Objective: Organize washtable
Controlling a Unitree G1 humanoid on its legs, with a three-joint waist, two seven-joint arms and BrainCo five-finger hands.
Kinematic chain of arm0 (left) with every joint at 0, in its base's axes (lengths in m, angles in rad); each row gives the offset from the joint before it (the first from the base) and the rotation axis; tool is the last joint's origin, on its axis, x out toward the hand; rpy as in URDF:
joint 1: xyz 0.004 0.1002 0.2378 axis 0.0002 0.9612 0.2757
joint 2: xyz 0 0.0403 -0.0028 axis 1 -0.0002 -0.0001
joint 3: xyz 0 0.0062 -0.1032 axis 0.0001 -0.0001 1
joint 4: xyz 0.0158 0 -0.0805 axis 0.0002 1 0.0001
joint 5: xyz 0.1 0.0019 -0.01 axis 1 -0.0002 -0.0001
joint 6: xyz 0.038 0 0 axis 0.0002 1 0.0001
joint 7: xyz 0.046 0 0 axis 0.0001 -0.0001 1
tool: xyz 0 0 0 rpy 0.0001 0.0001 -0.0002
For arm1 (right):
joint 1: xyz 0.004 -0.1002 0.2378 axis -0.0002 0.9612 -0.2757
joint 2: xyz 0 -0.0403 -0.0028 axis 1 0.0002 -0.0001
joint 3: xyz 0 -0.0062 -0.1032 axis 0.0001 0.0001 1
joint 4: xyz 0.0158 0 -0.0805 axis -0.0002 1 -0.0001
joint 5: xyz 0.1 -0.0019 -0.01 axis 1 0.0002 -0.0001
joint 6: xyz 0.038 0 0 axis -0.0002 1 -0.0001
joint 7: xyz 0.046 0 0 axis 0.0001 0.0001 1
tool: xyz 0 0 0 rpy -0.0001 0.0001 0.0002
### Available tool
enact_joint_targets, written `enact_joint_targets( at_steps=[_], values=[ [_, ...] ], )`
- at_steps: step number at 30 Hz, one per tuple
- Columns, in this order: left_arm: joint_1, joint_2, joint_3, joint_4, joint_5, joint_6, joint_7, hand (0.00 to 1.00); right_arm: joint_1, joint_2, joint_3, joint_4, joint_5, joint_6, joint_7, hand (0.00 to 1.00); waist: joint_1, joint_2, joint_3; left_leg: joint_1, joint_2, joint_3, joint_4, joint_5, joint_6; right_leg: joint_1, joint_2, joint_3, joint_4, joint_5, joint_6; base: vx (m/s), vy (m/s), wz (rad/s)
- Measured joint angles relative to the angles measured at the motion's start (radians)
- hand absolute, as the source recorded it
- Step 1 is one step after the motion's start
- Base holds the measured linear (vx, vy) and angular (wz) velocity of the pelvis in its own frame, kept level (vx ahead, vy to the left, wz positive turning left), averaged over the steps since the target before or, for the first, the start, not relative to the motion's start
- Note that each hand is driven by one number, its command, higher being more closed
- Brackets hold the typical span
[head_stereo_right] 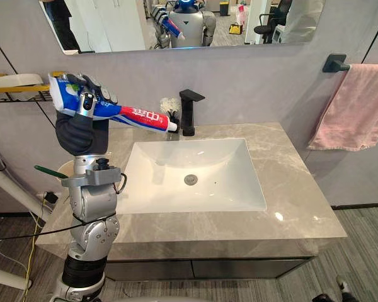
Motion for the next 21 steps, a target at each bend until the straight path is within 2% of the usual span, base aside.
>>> enact_joint_targets(
  at_steps=[1, 2, 4, 7, 9, 14, 18, 21],
  values=[
    [-0.017, 0.0, 0.0, 0.0, 0.02, -0.001, -0.001, 1.0, 0.004, 0.0, -0.008, 0.111, 0.064, -0.018, 0.049, 0.0, 0.007, -0.003, -0.013, 0.001, 0.003, -0.002, -0.002, 0.001, -0.002, 0.0, 0.003, -0.004, 0.006, -0.005, -0.003, -0.03, -0.028, 0.03],
    [-0.021, 0.0, 0.0, 0.0, 0.021, -0.001, -0.002, 1.0, 0.005, 0.0, -0.009, 0.128, 0.076, -0.018, 0.062, 0.0, 0.009, -0.002, -0.015, 0.002, 0.003, -0.003, -0.002, 0.002, -0.003, 0.0, 0.003, -0.005, 0.008, -0.006, -0.003, -0.04, -0.03, 0.05],
    [-0.045, 0.0, 0.006, -0.001, 0.03, -0.002, -0.004, 1.0, 0.013, -0.001, -0.001, 0.245, 0.151, -0.018, 0.145, 0.0, 0.022, 0.007, -0.023, 0.006, 0.003, -0.007, -0.004, 0.003, -0.005, 0.0, 0.004, -0.01, 0.017, -0.012, -0.005, -0.04, -0.019, 0.07],
    [-0.051, 0.009, 0.026, -0.002, 0.063, -0.002, -0.008, 1.0, 0.016, -0.003, 0.04, 0.329, 0.161, -0.012, 0.234, 0.0, 0.023, 0.01, -0.027, 0.006, 0.002, -0.017, -0.006, 0.007, -0.011, 0.0, 0.005, -0.017, 0.019, -0.016, -0.006, -0.05, -0.017, 0.08],
    [-0.051, 0.031, 0.036, -0.001, 0.095, -0.001, -0.008, 1.0, 0.033, -0.009, 0.09, 0.373, 0.148, -0.013, 0.275, 0.0, 0.025, 0.0, -0.032, -0.002, 0.002, -0.031, -0.007, 0.011, -0.015, 0.0, 0.007, -0.027, 0.012, -0.016, -0.007, -0.02, -0.022, 0.13],
    [-0.052, 0.116, 0.146, 0.018, 0.2, 0.003, -0.003, 1.0, 0.071, -0.002, 0.197, 0.514, 0.108, -0.015, 0.337, 0.0, 0.034, -0.033, -0.048, -0.004, 0.003, -0.053, -0.005, 0.021, -0.015, 0.016, 0.011, -0.043, 0.0, -0.015, -0.008, 0.05, -0.02, 0.12],
    [-0.052, 0.222, 0.247, 0.079, 0.285, 0.037, 0.016, 1.0, 0.079, -0.004, 0.231, 0.564, 0.082, -0.014, 0.352, 0.0, 0.044, -0.054, -0.046, -0.007, -0.001, -0.056, -0.008, 0.02, -0.015, 0.021, 0.008, -0.045, -0.008, -0.014, -0.007, 0.0, 0.0, 0.0],
    [-0.051, 0.255, 0.31, 0.108, 0.338, 0.056, 0.021, 1.0, 0.089, -0.005, 0.241, 0.565, 0.06, -0.015, 0.357, 0.0, 0.05, -0.062, -0.039, -0.012, -0.003, -0.06, -0.007, 0.02, -0.015, 0.02, 0.007, -0.049, -0.01, -0.014, -0.007, 0.01, -0.002, 0.05]
  ],
)
